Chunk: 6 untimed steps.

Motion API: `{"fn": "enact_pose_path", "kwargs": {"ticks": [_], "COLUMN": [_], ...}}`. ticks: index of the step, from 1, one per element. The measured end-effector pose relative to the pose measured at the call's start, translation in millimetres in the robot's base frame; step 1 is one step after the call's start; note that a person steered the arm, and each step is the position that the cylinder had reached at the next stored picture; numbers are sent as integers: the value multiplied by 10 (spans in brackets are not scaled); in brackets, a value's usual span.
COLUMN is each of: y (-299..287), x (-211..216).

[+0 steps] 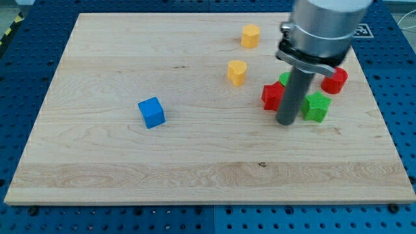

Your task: Slide green star to the red circle

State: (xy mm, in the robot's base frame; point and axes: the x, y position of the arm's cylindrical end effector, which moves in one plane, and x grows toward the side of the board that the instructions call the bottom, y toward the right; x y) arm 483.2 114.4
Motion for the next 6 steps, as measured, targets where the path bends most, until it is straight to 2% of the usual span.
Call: {"fn": "enact_pose_path", "kwargs": {"ticks": [1,2,3,4,5,6], "y": [-119,119,490,683,643,840], "x": [-65,168,160,-51,-60,135]}}
